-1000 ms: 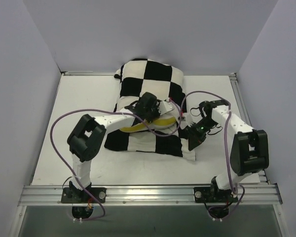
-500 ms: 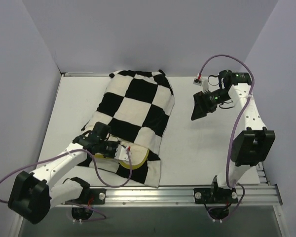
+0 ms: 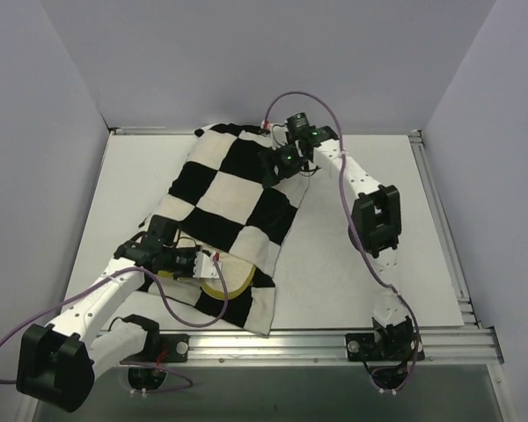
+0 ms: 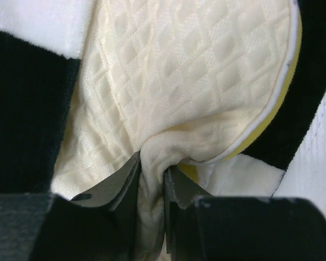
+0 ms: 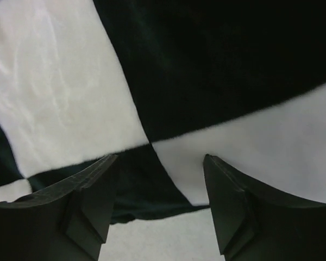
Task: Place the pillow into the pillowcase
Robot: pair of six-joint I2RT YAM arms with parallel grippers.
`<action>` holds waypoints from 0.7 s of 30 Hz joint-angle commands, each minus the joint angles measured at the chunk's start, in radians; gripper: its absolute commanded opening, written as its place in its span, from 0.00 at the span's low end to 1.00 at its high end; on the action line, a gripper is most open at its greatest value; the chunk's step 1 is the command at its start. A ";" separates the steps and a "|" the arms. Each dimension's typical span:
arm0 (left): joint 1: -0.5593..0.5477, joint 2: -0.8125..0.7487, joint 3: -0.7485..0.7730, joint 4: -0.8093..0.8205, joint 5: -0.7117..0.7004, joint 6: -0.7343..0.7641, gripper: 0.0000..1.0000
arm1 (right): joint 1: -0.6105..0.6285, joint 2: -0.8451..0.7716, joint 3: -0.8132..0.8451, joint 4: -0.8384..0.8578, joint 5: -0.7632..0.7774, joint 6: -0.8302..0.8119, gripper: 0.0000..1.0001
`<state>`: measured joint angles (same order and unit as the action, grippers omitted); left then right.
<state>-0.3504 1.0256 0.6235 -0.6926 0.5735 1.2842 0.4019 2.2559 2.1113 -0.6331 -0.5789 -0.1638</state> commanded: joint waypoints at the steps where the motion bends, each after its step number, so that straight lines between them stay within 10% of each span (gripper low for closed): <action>1: 0.040 -0.039 0.025 -0.038 -0.015 -0.052 0.26 | 0.057 0.079 0.012 0.043 0.160 -0.003 0.60; 6: 0.076 -0.039 -0.013 0.086 -0.098 -0.137 0.23 | 0.092 0.189 -0.031 -0.210 0.294 -0.043 0.26; 14: 0.097 0.164 -0.024 0.456 -0.136 -0.255 0.27 | 0.213 -0.160 -0.641 -0.231 -0.025 -0.077 0.20; 21: 0.053 0.350 0.197 0.470 -0.043 -0.385 0.37 | 0.171 -0.292 -0.702 -0.237 -0.031 -0.016 0.27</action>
<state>-0.2657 1.3373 0.7181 -0.3737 0.4717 1.0126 0.6163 1.9957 1.4273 -0.7273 -0.5438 -0.2268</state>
